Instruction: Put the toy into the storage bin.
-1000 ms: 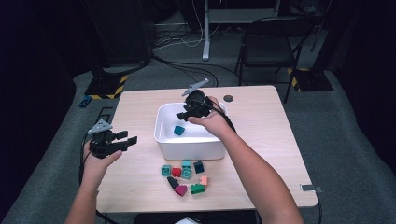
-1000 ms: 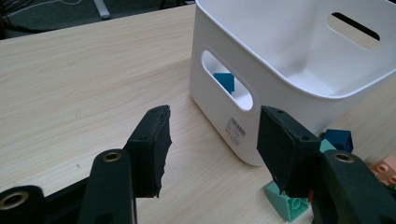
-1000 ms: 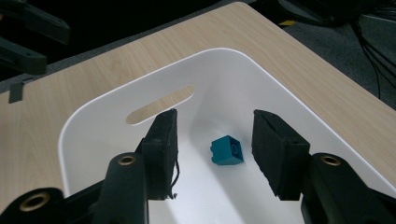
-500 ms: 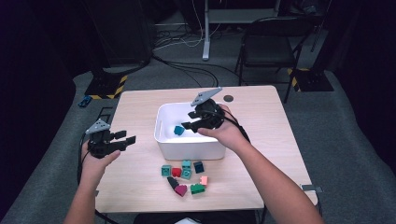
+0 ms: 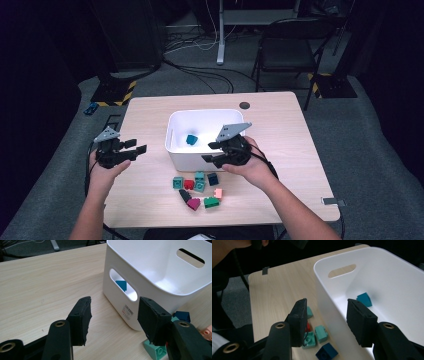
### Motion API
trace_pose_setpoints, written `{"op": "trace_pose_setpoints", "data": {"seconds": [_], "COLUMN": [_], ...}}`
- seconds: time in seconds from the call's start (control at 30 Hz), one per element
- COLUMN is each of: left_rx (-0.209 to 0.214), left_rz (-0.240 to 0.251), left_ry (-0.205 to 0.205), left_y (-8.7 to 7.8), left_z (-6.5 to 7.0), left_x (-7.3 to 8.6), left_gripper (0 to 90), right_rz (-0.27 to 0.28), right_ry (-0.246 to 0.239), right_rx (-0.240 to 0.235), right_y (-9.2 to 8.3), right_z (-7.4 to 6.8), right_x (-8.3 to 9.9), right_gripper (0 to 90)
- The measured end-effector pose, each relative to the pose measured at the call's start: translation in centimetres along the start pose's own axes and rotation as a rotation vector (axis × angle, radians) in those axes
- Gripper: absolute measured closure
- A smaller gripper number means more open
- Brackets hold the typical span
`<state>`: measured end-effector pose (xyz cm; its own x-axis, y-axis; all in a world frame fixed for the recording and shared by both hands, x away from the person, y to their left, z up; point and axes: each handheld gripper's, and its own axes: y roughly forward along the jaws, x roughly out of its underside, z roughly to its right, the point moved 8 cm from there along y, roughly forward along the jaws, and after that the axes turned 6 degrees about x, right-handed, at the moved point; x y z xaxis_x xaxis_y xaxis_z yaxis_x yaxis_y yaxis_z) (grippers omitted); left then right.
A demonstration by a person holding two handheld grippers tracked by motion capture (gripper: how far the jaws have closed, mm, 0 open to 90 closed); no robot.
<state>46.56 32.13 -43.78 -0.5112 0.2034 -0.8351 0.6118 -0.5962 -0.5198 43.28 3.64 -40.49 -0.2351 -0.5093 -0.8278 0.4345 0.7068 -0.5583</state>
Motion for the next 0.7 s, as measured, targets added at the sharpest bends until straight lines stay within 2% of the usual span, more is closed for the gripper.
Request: {"op": "trace_pose_setpoints", "data": {"seconds": [0.3,0.47,0.63,0.7], "left_rx": [-0.001,-0.003,0.0,-0.006], "left_rz": [-0.003,-0.019,-0.027,-0.025], "left_ry": [0.003,-0.011,0.0,-0.01], "left_y": [0.4,0.8,1.5,1.7], "left_z": [-0.3,-0.6,-0.6,-0.6], "left_x": [-0.2,0.3,-0.1,0.0], "left_gripper": [44.1,44.2,44.1,44.1], "right_rz": [-0.046,-0.037,-0.03,-0.027], "right_ry": [-0.024,-0.019,-0.029,-0.026], "right_rx": [-0.038,-0.072,-0.082,-0.091], "right_y": [1.6,2.5,3.4,3.6], "right_z": [-2.0,-2.8,-3.4,-3.7], "right_x": [5.1,6.9,8.5,9.0], "right_gripper": [52.2,52.2,52.2,52.2]}}
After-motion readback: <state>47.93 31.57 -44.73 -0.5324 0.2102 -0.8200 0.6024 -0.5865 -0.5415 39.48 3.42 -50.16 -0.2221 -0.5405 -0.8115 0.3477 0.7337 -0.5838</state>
